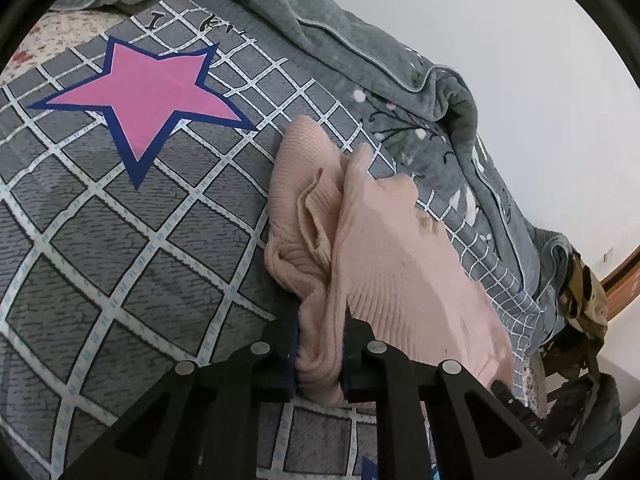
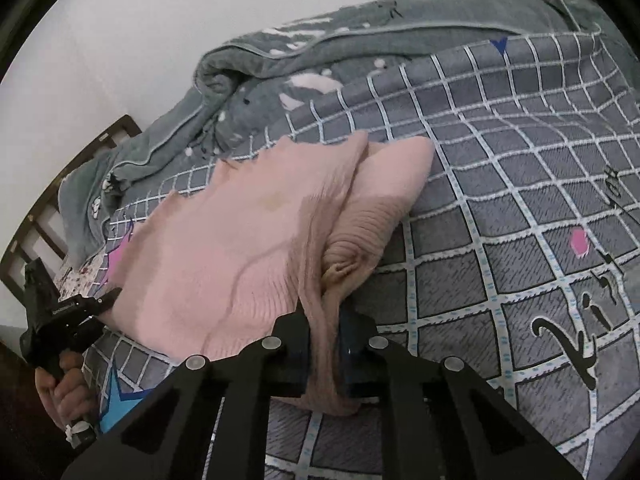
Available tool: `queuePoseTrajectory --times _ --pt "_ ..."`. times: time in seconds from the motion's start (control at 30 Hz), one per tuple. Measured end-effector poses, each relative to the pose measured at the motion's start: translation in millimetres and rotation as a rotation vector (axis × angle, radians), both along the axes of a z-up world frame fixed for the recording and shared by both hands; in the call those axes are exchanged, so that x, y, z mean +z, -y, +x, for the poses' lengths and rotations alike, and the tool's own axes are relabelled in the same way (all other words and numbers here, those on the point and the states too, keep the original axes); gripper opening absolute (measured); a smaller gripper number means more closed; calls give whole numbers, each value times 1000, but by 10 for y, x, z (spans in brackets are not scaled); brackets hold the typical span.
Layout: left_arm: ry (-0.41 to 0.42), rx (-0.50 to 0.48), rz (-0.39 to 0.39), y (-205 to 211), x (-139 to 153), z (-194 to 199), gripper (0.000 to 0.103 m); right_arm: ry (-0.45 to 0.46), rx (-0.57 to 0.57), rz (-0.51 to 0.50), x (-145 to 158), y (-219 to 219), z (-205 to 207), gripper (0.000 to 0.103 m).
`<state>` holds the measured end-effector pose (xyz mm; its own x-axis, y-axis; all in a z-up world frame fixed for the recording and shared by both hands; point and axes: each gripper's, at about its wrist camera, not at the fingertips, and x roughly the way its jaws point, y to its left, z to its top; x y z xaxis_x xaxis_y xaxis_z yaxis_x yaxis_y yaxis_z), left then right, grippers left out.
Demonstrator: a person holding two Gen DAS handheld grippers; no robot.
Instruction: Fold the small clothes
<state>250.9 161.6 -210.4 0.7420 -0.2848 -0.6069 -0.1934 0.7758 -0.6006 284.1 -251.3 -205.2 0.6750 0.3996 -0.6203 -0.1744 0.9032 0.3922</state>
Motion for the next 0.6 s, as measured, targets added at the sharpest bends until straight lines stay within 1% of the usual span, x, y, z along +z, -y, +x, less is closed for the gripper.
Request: queuePoseTrajectory --times 0.17,0.27,0.43,0.5,0.6 --pt "13 5 -8 24 35 -144 14 5 2 80 61 112 -133 11" --pt "26 -5 -8 70 80 -276 13 3 -5 123 87 185 -300 10" --pt "47 -46 3 190 135 -578 13 32 -7 101 190 290 -601 10" --pt "57 -68 22 272 139 -772 13 38 -13 100 205 359 -761 10" --pt "74 -98 80 366 136 -1073 14 42 -14 82 203 437 -985 10"
